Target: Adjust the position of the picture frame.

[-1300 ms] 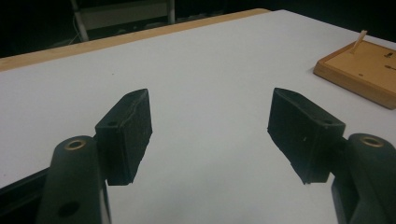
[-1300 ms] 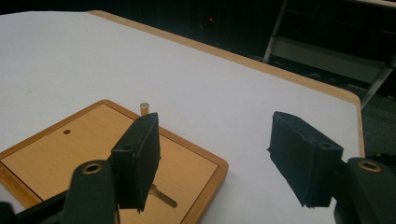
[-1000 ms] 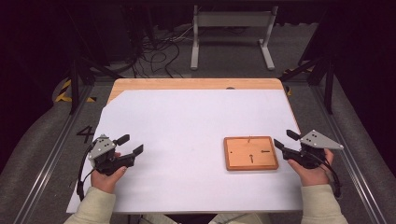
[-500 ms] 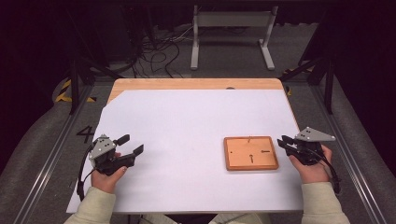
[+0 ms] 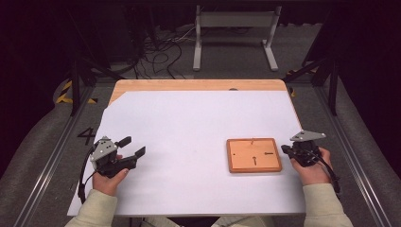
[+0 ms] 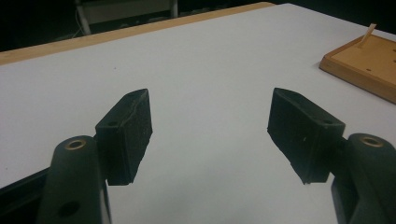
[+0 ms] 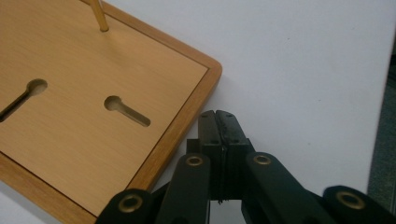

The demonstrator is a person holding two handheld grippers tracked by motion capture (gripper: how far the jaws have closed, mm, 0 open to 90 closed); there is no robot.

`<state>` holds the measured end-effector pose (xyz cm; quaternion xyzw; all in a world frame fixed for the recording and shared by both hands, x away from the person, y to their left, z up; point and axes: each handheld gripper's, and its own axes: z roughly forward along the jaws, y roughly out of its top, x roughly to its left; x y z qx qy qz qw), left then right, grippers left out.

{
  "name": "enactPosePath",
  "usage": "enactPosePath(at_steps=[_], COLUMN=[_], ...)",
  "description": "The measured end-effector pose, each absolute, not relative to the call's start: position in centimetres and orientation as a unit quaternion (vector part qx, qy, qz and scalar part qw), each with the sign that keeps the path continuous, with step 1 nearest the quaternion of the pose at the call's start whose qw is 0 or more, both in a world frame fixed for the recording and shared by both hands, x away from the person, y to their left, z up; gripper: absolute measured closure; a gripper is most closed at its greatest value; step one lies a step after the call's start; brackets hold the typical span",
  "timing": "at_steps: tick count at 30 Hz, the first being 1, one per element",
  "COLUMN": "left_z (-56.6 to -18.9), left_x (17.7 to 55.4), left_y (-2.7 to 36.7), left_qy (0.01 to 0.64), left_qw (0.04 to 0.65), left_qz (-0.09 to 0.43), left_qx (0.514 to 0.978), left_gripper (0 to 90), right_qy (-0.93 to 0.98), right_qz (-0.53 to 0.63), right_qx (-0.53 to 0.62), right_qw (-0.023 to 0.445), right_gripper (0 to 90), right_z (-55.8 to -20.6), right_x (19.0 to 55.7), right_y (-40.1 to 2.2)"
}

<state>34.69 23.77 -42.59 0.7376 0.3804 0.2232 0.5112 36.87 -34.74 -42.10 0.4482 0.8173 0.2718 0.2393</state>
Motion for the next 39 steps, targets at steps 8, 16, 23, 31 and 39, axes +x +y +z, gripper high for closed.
enactPosePath(at_steps=[8,16,23,31,39], left_z=[-42.6,-42.7,-42.8,-42.7,-42.8], left_x=[34.7,34.8,35.0,35.1,35.1], left_y=[23.8,23.4,23.2,23.0,23.0], left_qy=[0.382,0.38,0.377,0.374,0.374], left_qw=[0.511,0.508,0.507,0.508,0.509], left_qz=[0.222,0.22,0.219,0.219,0.218], left_qx=[0.738,0.741,0.743,0.744,0.744], left_gripper=[30.9,30.9,30.9,30.9,30.9], right_qy=[0.833,0.822,0.809,0.82,0.843], right_qz=[0.247,0.264,0.278,0.312,0.314], right_qx=[0.448,0.47,0.488,0.458,0.417], right_qw=[0.208,0.186,0.173,0.141,0.133], right_gripper=[90.0,90.0,90.0,90.0,90.0], right_z=[-42.8,-42.8,-42.9,-43.4,-43.4], right_x=[37.1,37.2,37.1,37.1,37.8], right_y=[-34.1,-34.4,-34.6,-32.0,-27.8])
